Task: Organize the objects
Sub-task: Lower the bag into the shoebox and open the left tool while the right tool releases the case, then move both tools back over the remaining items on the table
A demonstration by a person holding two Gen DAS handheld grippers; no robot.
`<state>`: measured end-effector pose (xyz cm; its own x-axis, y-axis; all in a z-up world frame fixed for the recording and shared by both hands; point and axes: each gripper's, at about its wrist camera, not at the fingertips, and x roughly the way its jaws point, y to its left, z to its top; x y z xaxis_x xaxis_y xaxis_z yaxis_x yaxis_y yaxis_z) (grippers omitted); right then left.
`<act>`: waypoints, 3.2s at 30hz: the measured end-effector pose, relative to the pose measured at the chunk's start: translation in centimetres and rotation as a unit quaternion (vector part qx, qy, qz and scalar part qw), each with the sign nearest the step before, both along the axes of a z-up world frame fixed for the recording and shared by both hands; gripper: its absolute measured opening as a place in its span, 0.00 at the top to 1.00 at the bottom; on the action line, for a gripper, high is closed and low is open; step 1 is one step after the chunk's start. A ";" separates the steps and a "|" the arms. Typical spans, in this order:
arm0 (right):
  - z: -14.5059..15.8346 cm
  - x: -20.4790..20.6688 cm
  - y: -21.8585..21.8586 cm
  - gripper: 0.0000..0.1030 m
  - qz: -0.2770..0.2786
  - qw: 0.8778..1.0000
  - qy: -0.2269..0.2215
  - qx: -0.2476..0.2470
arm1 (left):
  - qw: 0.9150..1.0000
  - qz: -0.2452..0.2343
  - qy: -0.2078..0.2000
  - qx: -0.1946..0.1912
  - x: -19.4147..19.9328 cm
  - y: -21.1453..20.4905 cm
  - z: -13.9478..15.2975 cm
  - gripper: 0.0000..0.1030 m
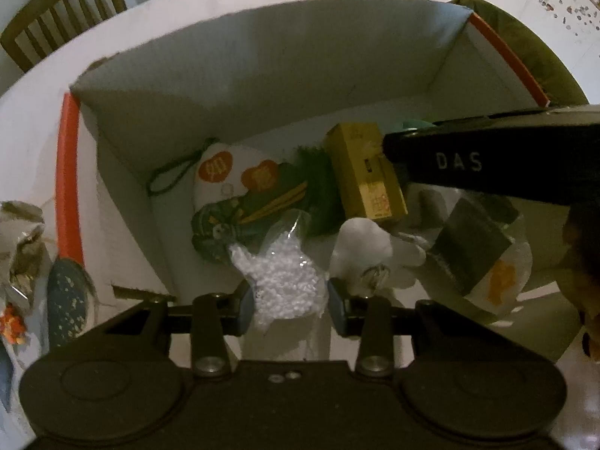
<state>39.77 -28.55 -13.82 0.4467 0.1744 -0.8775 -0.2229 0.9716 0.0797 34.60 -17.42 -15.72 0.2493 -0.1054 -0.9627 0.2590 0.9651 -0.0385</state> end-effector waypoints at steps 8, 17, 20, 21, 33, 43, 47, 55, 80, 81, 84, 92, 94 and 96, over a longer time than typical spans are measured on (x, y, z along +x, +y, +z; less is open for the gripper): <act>0.8 -0.3 -0.3 0.45 0.002 1.000 -0.012 0.003 | 1.000 -0.007 0.016 -0.007 0.0 0.2 -0.1 0.51; 2.3 -1.3 -1.3 0.43 -0.001 0.999 -0.023 0.030 | 1.000 -0.015 -0.007 -0.023 -1.2 0.5 0.9 0.35; 2.9 -1.8 -1.6 0.41 -0.002 0.999 -0.030 0.039 | 0.999 -0.014 -0.021 -0.037 -1.9 0.7 1.7 0.28; 3.2 -2.0 -1.7 0.41 -0.002 0.999 -0.032 0.044 | 0.999 -0.015 -0.028 -0.041 -2.2 0.7 2.1 0.25; 9.1 -6.5 -2.4 0.27 0.020 0.988 -0.109 0.111 | 0.985 -0.026 -0.156 -0.075 -5.2 1.5 7.6 0.12; 12.9 -11.8 -2.8 0.18 0.053 0.972 -0.152 0.172 | 0.968 -0.008 -0.231 -0.095 -9.7 6.3 11.3 0.01; 13.8 -13.8 -2.1 0.16 0.063 0.970 -0.167 0.163 | 0.963 0.011 -0.249 -0.104 -11.6 8.8 13.1 0.00; 15.2 -17.6 0.7 0.16 0.101 0.962 -0.209 0.145 | 0.953 0.060 -0.272 -0.121 -14.2 14.9 14.8 0.00; 13.9 -21.7 17.4 0.04 0.079 0.957 -0.240 0.145 | 0.942 0.058 -0.319 -0.086 -15.4 32.0 12.4 0.00; 13.7 -21.5 18.0 0.04 0.076 0.957 -0.237 0.146 | 0.942 0.057 -0.320 -0.083 -15.2 32.6 12.1 0.00; 13.3 -20.9 19.8 0.04 0.073 0.962 -0.224 0.140 | 0.943 0.061 -0.319 -0.076 -14.3 34.3 11.1 0.00; 11.9 -18.2 24.0 0.04 0.074 0.973 -0.198 0.096 | 0.953 0.093 -0.281 -0.061 -9.9 37.0 6.1 0.00; 11.2 -17.3 24.6 0.04 0.071 0.976 -0.181 0.096 | 0.956 0.091 -0.272 -0.060 -9.3 37.2 5.0 0.00; 10.5 -16.5 25.2 0.04 0.070 0.978 -0.171 0.093 | 0.958 0.087 -0.266 -0.058 -8.8 37.5 4.0 0.00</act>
